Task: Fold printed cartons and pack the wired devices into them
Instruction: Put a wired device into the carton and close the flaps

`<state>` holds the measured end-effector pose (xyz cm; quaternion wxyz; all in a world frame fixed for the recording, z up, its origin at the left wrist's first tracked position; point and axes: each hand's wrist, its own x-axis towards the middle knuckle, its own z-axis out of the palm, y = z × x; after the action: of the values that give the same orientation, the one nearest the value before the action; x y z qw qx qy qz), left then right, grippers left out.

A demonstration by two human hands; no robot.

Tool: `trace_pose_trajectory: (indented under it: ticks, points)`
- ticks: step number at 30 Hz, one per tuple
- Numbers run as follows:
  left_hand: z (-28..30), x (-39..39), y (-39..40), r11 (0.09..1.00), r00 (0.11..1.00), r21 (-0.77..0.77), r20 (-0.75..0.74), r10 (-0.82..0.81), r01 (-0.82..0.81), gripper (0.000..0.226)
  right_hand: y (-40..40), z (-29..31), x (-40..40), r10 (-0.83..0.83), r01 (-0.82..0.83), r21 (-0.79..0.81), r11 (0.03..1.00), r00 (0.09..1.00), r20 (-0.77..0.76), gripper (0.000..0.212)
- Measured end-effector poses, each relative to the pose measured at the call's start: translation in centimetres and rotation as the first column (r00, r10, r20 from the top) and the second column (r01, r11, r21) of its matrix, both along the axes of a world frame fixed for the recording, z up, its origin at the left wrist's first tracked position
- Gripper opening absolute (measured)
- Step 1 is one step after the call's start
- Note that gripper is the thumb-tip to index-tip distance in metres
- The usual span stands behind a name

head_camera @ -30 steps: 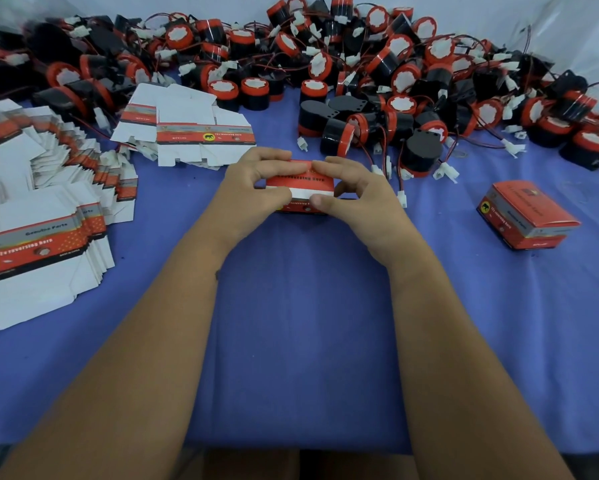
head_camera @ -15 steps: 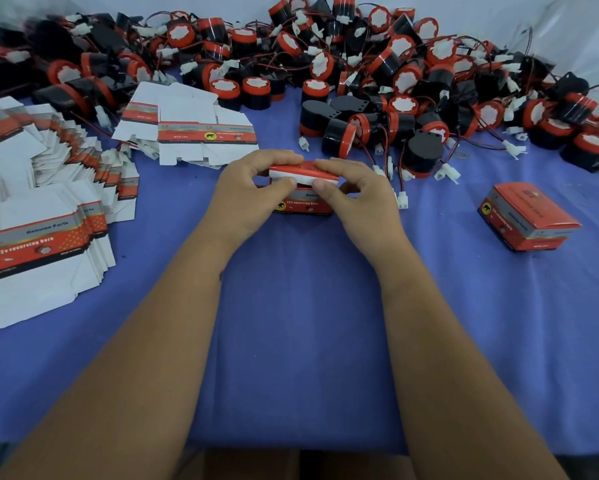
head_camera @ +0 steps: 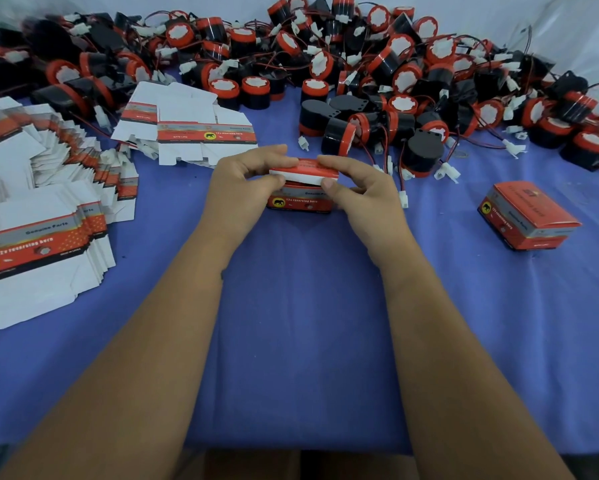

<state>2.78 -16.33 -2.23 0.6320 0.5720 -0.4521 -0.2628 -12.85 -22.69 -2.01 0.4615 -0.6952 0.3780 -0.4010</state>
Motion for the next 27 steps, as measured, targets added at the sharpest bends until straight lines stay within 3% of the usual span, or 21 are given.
trace_pose_trajectory:
  ticks: [9, 16, 19, 22, 27]
  points:
    - [0.0, -0.1, -0.1, 1.000, 0.998, 0.017, -0.060, -0.003, 0.004, 0.045, 0.2, 0.0, -0.3, -0.093, 0.091, -0.102, 0.991, 0.996, -0.010, 0.020]
    - [-0.3, 0.1, -0.3, 1.000, 1.000, 0.027, 0.015, 0.015, -0.016, 0.039, 0.2, -0.7, 0.1, -0.210, 0.182, -0.255, 0.950, 0.974, -0.086, 0.019]
    - [-0.7, 0.3, -0.1, 0.998, 0.982, 0.057, 0.188, 0.005, -0.016, 0.025, 0.0, -0.8, 0.1, -0.211, 0.178, -0.274, 0.945, 0.973, -0.096, 0.021]
    - [-1.1, 0.4, -0.1, 0.997, 0.941, 0.073, 0.337, -0.012, -0.014, 0.033, 0.1, -0.9, 0.1, -0.200, 0.160, -0.305, 0.939, 0.974, -0.105, 0.018]
    - [-0.8, 0.3, -0.4, 0.996, 0.964, 0.045, 0.257, 0.068, -0.082, 0.036, 0.6, -0.7, 0.0, -0.205, 0.138, -0.415, 0.899, 0.972, -0.119, 0.009]
